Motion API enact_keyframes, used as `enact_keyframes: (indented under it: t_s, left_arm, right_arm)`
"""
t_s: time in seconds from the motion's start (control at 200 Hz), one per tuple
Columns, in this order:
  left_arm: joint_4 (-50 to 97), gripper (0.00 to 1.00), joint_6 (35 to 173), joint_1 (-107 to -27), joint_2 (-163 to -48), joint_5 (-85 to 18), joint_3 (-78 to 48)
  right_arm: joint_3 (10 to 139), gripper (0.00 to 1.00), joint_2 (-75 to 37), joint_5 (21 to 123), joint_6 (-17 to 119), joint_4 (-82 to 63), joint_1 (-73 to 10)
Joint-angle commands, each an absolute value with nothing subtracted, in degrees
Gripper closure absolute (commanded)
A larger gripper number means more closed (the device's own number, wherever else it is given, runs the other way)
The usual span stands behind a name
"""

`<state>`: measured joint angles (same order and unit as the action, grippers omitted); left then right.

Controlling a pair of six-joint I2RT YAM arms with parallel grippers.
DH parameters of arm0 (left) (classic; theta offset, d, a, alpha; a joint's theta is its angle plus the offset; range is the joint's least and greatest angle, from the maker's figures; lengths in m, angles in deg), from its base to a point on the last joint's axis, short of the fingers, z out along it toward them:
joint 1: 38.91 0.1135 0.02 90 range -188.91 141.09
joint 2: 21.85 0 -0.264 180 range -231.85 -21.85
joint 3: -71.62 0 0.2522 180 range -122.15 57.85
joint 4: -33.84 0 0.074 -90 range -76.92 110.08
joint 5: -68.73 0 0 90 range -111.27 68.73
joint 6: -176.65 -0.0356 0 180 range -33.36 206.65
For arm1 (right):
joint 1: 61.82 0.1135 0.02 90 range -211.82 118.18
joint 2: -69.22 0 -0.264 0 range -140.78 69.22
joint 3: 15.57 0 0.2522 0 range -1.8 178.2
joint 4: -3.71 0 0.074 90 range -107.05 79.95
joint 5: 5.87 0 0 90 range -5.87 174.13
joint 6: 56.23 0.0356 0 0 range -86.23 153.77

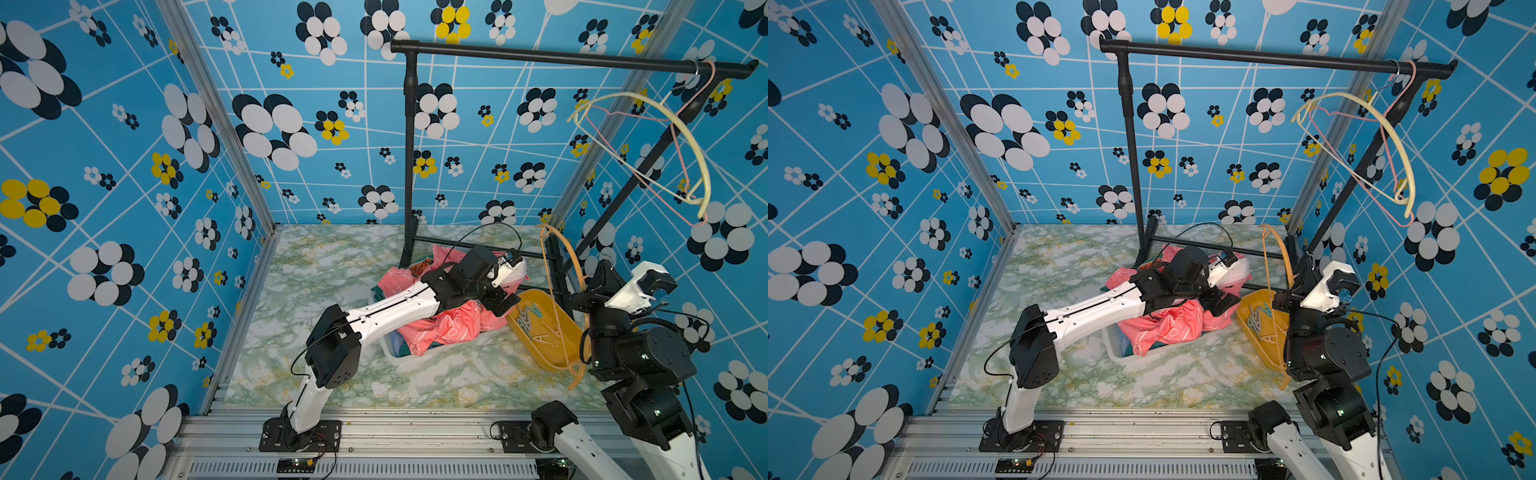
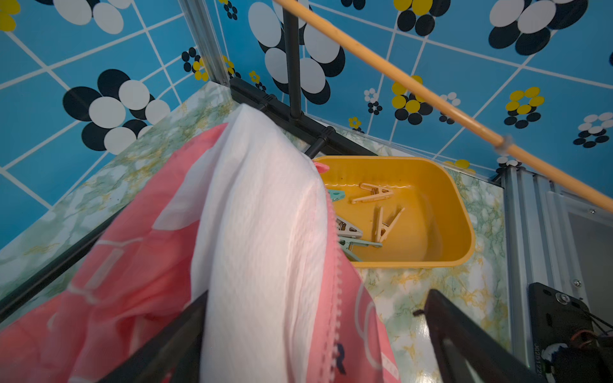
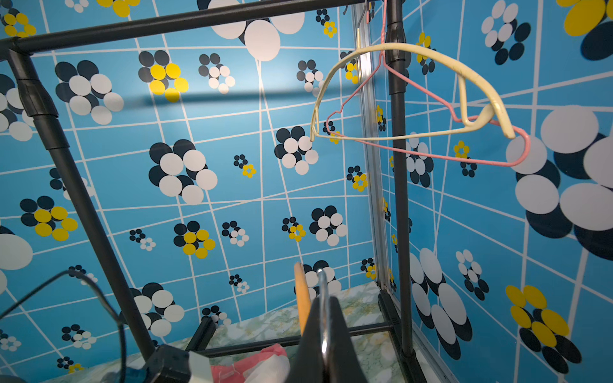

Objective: Remove the clothespins securing jackets to the hanger
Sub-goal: Adjust the jacket in the basket.

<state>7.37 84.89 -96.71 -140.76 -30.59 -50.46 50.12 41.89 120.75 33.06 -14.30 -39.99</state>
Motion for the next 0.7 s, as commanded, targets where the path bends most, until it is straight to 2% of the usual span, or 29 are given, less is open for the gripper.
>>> enact_keyframes:
  t_s: [0.0, 0.075, 0.16, 0.325, 0.505, 0.595, 0.695]
  left_arm:
    - [12.0, 0.19, 85.5, -96.0, -142.9, -32.1, -52.9]
    - [14.5, 0.54, 86.4, -95.8, -142.9, -30.1, -52.1]
    - [17.1, 1.0, 86.8, -95.2, -141.2, -27.1, -49.4]
    - [19.2, 1.0, 80.9, -94.0, -131.3, -18.9, -40.1]
    - [13.1, 1.0, 70.1, -93.5, -120.3, -3.1, -30.5]
    - [9.2, 1.0, 71.0, -92.4, -116.7, 0.5, -25.2]
    - [8.9, 1.0, 75.1, -90.6, -114.8, -0.2, -18.2]
  right_arm:
    - [50.8, 1.0, 42.3, 121.9, 33.1, -13.2, -39.9]
    - [50.6, 1.0, 42.3, 121.9, 33.2, -13.4, -40.0]
    - [50.3, 1.0, 42.4, 121.9, 33.5, -13.5, -39.9]
    - [49.8, 1.0, 42.4, 121.9, 33.2, -12.6, -39.9]
    - [49.1, 1.0, 41.7, 121.9, 33.4, -10.9, -39.9]
    - [48.8, 1.0, 40.9, 121.9, 33.4, -10.0, -39.9]
    - [48.8, 1.0, 39.6, 121.9, 33.8, -8.9, -39.9]
